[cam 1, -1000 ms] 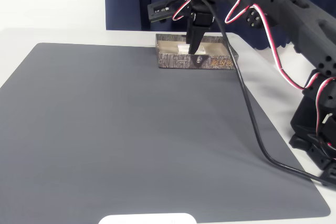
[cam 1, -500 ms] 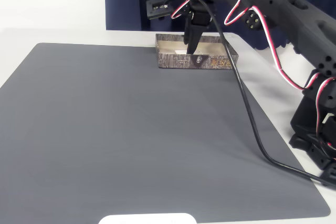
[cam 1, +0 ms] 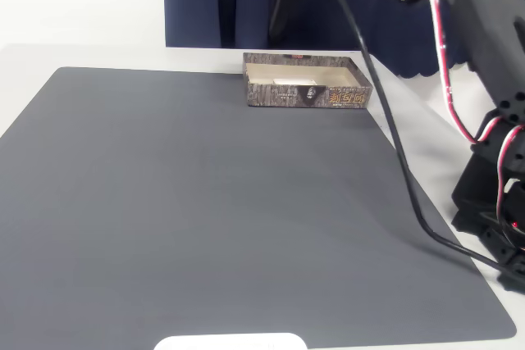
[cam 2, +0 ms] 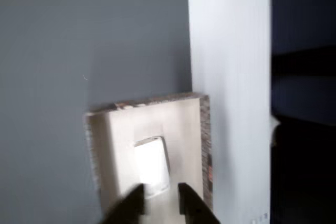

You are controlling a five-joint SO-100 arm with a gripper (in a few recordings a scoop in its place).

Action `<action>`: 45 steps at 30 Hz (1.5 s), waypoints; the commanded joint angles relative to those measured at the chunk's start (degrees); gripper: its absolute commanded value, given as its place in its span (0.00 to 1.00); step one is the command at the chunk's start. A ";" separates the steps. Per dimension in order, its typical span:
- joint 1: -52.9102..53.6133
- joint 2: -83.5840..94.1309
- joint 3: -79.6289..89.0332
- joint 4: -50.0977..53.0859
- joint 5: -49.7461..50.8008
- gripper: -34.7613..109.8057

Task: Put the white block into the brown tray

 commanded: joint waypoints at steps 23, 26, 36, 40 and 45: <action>-27.51 43.59 51.94 1.58 27.69 0.24; -31.55 47.29 56.16 1.76 31.55 0.24; -44.65 59.94 79.37 -9.32 41.66 0.24; -48.96 65.48 89.65 -15.56 41.57 0.24; -51.86 74.79 104.33 -22.32 43.42 0.24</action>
